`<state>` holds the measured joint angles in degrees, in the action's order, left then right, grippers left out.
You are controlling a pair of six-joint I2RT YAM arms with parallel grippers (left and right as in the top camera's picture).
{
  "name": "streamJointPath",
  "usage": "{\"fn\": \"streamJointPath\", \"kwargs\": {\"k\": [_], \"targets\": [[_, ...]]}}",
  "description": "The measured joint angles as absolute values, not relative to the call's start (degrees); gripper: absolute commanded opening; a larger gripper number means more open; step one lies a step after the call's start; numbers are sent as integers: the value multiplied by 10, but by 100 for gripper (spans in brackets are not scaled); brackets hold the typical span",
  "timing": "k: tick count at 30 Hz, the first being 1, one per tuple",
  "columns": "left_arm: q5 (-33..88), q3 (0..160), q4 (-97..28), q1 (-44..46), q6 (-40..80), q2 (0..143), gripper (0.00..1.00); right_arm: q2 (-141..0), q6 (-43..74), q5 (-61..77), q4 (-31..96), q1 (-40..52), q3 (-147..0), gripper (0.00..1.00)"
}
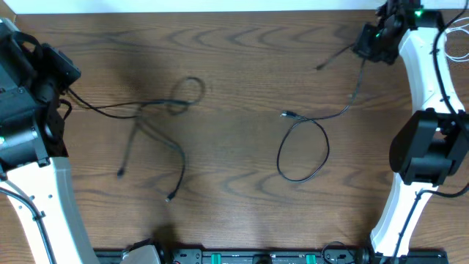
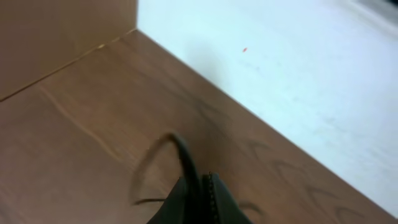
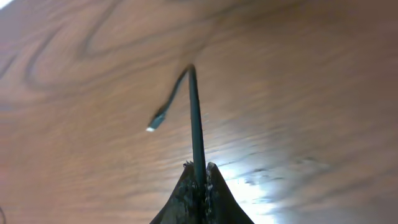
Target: Untangle cables
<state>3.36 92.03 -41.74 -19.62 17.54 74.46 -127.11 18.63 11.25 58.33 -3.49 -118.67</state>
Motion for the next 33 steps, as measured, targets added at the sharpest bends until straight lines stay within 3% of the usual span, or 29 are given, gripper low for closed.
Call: {"fn": "streamJointPath", "kwargs": {"k": [7,14,15,16,17,22,33], "targets": [[148,920,-359,-196,173,740,7,-1271,125,193,524,51,-1160,1],[188,920,-360,-196,168,700,7,-1271,126,179,487,160,-1160,2],[190,920,-360,-196,168,694,7,-1271,130,170,485,169,-1160,26],[192,920,-359,-196,168,686,7,-1271,136,161,483,175,-1160,70],[193,920,-359,-196,168,679,7,-1271,136,154,482,178,-1160,99],[202,920,-355,-196,167,646,8,-1271,134,143,483,175,-1160,99],[305,920,-344,-196,185,625,7,-1271,53,302,481,183,-1160,99]]}}
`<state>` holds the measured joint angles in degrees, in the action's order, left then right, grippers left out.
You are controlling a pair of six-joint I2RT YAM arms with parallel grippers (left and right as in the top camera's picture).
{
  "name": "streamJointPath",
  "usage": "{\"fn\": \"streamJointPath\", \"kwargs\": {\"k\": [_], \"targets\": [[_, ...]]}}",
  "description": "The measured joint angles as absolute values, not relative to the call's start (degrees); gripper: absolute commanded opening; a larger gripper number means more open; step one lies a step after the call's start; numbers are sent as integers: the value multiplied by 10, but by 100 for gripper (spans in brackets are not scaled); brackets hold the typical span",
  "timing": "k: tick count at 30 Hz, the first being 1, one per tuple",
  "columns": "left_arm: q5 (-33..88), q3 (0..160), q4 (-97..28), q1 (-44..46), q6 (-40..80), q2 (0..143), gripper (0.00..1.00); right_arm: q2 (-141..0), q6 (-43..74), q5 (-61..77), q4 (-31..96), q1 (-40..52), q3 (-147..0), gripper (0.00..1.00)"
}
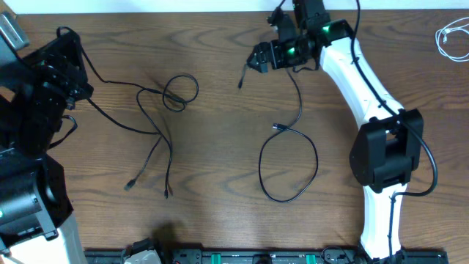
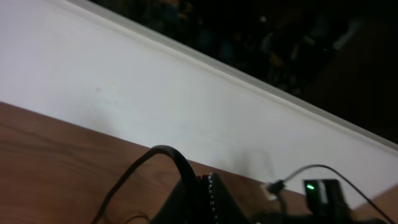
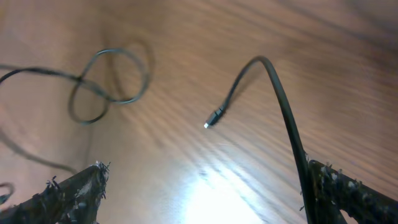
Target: Untangle cables
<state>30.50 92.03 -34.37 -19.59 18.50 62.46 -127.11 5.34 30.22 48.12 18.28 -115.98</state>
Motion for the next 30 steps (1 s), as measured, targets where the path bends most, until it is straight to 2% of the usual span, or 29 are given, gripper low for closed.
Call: {"fn": "streamJointPath", "kwargs": {"k": [4,10,14,21,30], "targets": [[334,920,-342,-196,196,621,7,-1271,55,291,479,207,-1161,99],[356,920,-340,-196,199,613,7,-1271,171,98,516,215,-1162,99],[359,920,-340,-196,199,611,7,-1271,161,46,489,198,-1162,99],[370,920,-341,-196,209,611,7,-1271,70,158,457,198,-1162,99],[390,920,-341,-196,212,611,7,-1287,59,264,361,295,-1165,99]]}}
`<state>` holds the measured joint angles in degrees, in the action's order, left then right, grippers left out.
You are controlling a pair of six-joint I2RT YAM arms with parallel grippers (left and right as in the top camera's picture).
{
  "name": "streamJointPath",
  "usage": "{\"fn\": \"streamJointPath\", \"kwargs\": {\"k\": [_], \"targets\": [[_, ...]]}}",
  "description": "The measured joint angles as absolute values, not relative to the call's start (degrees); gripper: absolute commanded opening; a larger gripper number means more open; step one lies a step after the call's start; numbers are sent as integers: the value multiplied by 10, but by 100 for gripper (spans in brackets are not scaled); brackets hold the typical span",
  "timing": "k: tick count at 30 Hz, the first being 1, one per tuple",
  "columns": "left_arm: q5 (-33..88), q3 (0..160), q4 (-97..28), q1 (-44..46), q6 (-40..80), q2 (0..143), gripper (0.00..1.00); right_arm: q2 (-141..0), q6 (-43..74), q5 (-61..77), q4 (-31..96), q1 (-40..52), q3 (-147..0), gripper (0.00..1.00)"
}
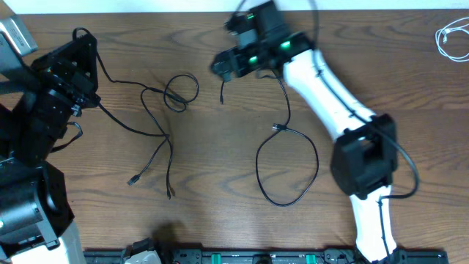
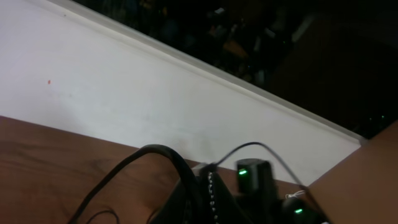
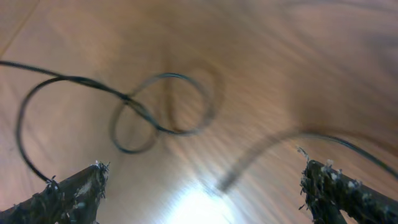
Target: Untangle cables
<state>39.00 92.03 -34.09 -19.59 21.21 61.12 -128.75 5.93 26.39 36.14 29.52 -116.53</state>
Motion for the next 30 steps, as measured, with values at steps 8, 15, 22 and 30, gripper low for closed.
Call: {"fn": "streamJointPath", "kwargs": {"k": [8,15,22,30], "targets": [[415,920,-348,-196,212,611,8,-1383,72,296,268,356,-1167,95],[420,920,-362,-196,212,611,7,-1438,71,299,181,387,-1166,95],[420,920,-376,-196,212,611,7,-1444,71,251,138,423,-1166,93],[420,920,-378,-196,212,611,7,-1458,70,196,129,450,-1166,82]]}}
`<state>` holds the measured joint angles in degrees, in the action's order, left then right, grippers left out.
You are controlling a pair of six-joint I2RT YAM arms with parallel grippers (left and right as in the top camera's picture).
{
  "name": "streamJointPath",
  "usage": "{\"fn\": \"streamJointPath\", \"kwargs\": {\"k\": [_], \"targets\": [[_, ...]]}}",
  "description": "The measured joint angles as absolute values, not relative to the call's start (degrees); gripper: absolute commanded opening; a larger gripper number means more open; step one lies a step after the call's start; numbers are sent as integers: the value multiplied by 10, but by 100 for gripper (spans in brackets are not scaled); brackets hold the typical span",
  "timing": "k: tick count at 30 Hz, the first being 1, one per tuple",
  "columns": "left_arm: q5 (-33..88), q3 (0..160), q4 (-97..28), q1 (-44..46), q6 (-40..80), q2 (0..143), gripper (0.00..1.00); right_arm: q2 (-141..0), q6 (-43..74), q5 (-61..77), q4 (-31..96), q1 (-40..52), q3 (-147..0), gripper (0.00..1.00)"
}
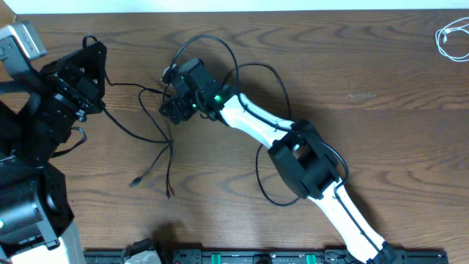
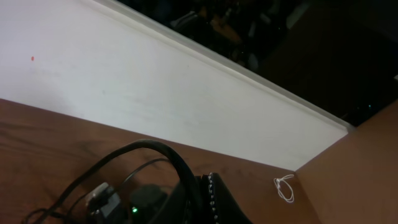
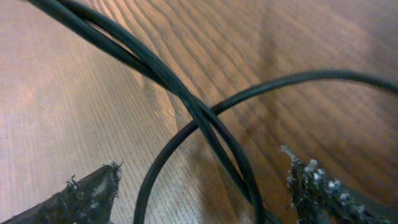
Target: Untangle cables
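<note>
One black cable [image 1: 146, 135] runs from my left gripper [image 1: 94, 73] across the table to a knotted loop, with its two ends lying near the front. My left gripper [image 2: 202, 190] is shut on this cable [image 2: 140, 149], held above the table. My right gripper [image 1: 171, 110] is open and low over the knot. Its fingers [image 3: 93, 193] stand on either side of the crossing strands [image 3: 199, 118]. A second black cable [image 1: 287, 176] arcs around the right wrist and ends in a loop at mid table.
A coiled white cable [image 1: 448, 35] lies at the back right corner, also seen as a white cable [image 2: 285, 188] in the left wrist view. The white wall edge runs along the table's back. My right arm [image 1: 256, 132] stretches diagonally across the table's middle.
My right gripper, still open, has moved left and down from the back middle to the knotted loop of the left cable. The second cable now arcs around its wrist. The left gripper keeps its hold.
First my right gripper was shut on the second cable at the back right. Then it stood open at the back middle, then further left, and now it is over the knot. My left gripper stayed shut on the first cable throughout, lifted at the left.
</note>
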<state>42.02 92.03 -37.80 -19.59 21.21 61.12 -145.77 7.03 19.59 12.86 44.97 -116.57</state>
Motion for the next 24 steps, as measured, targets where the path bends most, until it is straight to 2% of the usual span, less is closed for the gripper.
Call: {"fn": "streamJointPath", "kwargs": {"k": [3,7,10,12,17,20,24], "targets": [[421,920,-378,-196,212,611,8,-1467,70,182,129,454,-1166,71],[421,920,-379,-196,212,611,7,-1473,67,166,128,455,-1166,49],[421,920,-379,-196,212,611,8,-1473,71,158,130,455,-1166,28],[421,920,-379,-196,212,611,7,-1473,79,156,134,454,-1166,19],[421,920,-392,-196,212,616,7,-1467,90,176,173,447,-1166,12],[421,921,-415,-196,212,627,7,-1448,91,200,234,432,-1166,7],[421,923,-464,-196,211,650,7,-1388,74,231,332,399,-1165,6]]}}
